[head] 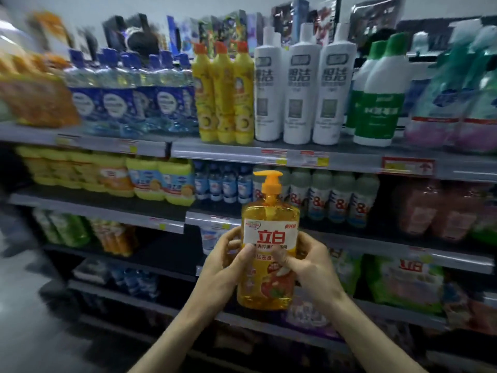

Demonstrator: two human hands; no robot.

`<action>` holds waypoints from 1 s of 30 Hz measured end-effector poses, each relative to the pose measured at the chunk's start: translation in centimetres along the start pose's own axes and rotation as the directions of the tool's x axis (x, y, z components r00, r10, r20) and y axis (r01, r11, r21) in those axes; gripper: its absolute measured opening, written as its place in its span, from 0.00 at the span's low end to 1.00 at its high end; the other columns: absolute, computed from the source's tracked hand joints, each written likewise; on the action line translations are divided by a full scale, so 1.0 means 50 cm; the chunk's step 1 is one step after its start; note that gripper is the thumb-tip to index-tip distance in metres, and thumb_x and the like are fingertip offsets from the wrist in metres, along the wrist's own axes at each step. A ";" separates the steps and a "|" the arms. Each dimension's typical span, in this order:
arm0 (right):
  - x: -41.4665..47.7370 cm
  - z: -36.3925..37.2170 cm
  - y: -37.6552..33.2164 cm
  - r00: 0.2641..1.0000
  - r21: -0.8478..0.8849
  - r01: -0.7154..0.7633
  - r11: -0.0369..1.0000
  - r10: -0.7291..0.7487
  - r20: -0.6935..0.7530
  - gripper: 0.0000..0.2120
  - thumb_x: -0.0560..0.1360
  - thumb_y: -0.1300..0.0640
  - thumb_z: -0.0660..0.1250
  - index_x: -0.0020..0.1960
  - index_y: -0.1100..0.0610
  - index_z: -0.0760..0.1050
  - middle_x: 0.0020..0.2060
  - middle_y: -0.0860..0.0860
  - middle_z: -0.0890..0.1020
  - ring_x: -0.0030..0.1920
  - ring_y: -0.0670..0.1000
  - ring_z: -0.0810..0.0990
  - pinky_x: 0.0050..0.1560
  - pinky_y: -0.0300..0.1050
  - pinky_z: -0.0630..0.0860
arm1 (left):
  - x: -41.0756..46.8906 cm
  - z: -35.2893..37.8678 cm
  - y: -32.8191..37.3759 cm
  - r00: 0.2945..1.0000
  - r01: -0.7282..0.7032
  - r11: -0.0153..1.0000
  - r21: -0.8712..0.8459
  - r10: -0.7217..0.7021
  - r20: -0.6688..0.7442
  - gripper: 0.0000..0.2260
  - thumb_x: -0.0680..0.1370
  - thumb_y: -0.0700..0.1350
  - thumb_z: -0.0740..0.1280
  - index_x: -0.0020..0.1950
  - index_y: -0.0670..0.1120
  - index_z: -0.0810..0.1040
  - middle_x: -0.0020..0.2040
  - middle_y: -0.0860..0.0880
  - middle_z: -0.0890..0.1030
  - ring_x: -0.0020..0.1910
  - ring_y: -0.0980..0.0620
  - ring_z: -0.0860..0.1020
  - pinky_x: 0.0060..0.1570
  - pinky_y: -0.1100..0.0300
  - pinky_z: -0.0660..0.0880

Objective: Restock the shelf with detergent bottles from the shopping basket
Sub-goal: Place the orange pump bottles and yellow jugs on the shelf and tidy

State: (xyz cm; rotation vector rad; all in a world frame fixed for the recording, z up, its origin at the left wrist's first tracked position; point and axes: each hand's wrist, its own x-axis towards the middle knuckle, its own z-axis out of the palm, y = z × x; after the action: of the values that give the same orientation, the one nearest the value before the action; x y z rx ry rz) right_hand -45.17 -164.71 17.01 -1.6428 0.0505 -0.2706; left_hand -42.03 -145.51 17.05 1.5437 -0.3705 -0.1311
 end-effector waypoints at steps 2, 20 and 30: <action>0.044 0.042 -0.007 0.998 -0.011 0.030 0.999 -0.029 0.047 0.27 0.69 0.43 0.78 0.63 0.53 0.80 0.53 0.49 0.89 0.51 0.50 0.89 0.52 0.54 0.87 | 0.020 -0.038 0.014 0.998 -0.028 0.999 0.030 0.030 -0.053 0.19 0.82 0.49 0.67 0.73 0.54 0.73 0.60 0.49 0.85 0.58 0.55 0.85 0.50 0.60 0.83; 0.364 0.343 -0.128 0.826 0.077 0.234 0.969 -0.240 0.509 0.26 0.69 0.38 0.79 0.62 0.47 0.80 0.52 0.43 0.88 0.52 0.46 0.88 0.56 0.55 0.85 | 0.132 -0.281 0.131 0.820 -0.127 0.977 0.174 0.202 -0.535 0.13 0.82 0.53 0.66 0.67 0.61 0.78 0.61 0.54 0.86 0.61 0.53 0.85 0.54 0.56 0.84; 0.424 0.636 -0.212 0.744 0.156 0.270 0.950 -0.308 0.593 0.19 0.72 0.46 0.79 0.60 0.51 0.80 0.49 0.42 0.89 0.47 0.44 0.88 0.50 0.46 0.86 | 0.125 -0.545 0.192 0.720 -0.149 0.962 0.229 0.264 -0.642 0.17 0.79 0.58 0.67 0.68 0.59 0.78 0.61 0.52 0.86 0.59 0.51 0.86 0.53 0.55 0.84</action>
State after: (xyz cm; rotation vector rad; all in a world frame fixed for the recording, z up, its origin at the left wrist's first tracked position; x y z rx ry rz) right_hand -19.45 -136.81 28.45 -1.6049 -0.7133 0.0417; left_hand -29.04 -121.30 27.90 1.5838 0.0317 0.6458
